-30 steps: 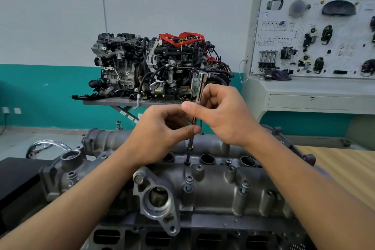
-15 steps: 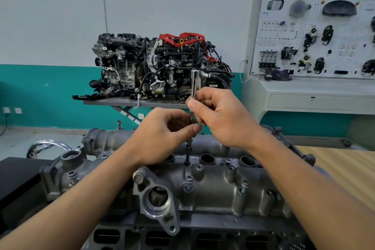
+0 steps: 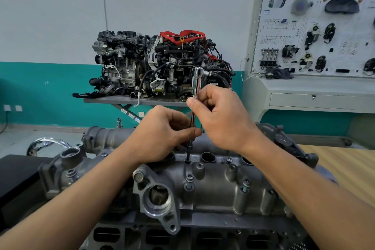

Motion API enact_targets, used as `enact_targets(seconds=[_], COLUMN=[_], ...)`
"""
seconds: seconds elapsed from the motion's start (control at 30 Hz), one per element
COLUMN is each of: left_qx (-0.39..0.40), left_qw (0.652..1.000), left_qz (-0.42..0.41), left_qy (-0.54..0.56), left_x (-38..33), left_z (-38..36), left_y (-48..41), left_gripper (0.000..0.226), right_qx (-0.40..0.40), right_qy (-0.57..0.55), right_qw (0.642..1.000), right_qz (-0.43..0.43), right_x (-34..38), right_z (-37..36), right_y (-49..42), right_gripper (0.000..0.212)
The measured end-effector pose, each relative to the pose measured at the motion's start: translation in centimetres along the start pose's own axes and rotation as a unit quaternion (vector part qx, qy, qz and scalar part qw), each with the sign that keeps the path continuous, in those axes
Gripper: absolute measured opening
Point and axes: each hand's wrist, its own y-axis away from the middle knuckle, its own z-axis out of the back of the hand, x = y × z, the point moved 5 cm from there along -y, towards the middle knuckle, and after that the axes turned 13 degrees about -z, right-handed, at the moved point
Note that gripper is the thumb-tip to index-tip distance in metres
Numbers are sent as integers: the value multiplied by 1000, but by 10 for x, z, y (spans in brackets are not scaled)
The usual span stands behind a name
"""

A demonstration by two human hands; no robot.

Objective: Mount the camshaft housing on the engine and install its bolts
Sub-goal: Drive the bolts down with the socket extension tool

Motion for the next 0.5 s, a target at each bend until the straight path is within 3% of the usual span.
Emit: enact_targets(seconds=[0.27, 0.5], left_qx=[17, -35], left_qw=[999, 998], left_qz=[-18, -39], left_qy=[-21, 29], left_x=[4, -12], left_z=[-1, 3], left_y=[0, -5], left_gripper=[19, 8], right_qx=[-54, 15], right_qy=[6, -25], right_qw=[999, 999], right_qz=[1, -14], right_x=[2, 17], right_z=[-2, 13], right_y=[2, -11], right_gripper=[33, 26])
